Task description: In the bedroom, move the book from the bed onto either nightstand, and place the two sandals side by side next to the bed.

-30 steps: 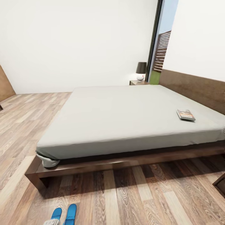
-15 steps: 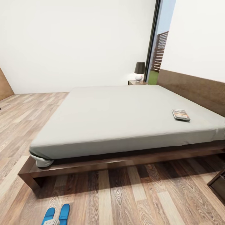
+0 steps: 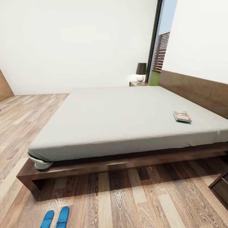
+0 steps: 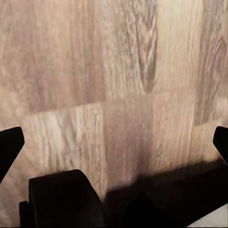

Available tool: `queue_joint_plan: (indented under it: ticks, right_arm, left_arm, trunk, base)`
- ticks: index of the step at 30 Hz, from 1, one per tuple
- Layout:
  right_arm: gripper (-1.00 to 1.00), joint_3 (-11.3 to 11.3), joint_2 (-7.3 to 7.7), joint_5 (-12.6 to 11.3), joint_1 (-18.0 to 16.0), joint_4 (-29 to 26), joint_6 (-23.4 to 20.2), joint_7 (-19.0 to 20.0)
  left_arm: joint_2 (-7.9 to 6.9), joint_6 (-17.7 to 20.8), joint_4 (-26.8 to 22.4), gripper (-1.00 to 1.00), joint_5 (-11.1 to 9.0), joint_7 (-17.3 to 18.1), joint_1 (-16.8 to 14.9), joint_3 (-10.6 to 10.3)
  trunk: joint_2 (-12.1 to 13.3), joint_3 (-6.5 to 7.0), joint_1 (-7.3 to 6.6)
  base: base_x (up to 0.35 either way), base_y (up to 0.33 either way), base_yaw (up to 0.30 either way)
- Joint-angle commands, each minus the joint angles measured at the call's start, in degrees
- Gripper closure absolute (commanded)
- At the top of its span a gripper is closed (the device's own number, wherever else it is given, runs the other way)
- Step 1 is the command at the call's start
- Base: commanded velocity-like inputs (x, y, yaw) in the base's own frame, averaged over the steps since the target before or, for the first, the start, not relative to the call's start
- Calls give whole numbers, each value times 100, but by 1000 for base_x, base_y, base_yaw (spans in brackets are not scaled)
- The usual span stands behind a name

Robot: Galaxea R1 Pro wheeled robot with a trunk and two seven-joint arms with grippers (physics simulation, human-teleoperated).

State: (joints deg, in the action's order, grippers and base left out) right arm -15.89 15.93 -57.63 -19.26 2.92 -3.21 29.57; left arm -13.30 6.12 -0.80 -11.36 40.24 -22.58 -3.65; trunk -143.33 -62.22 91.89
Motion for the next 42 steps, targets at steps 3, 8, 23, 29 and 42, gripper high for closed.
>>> queue_joint_plan:
  ticks: [3, 8, 23, 29, 42]
  right_arm:
    - [-100, -20, -62, -67, -8, 20, -16, -2]
    - [-100, -13, -96, -71, -8, 24, -8, -36]
    - [-100, -8, -108, -61, -8, 23, -3, -48]
    - [-100, -16, -112, -58, -8, 23, -4, -48]
    - [-100, -21, -140, -59, -8, 25, -4, -48]
  left_arm:
    - [14, 56, -8, -100, -61, 15, 60, -30]
    - [25, 56, -8, -100, -60, 13, 67, -31]
    - [36, 60, -8, -100, -60, 8, 69, -31]
    - [38, 57, -8, -100, -60, 7, 69, -31]
    - [38, 56, -8, -100, -65, 10, 69, -31]
  trunk:
    - [-2, -5, -1]
    - [-2, -5, -1]
    - [-2, -5, -1]
    - [-2, -5, -1]
    - [-2, -5, -1]
  base:
    - [0, 0, 0]
    - [0, 0, 0]
    - [0, 0, -155]
    - [0, 0, -273]
    - [0, 0, -273]
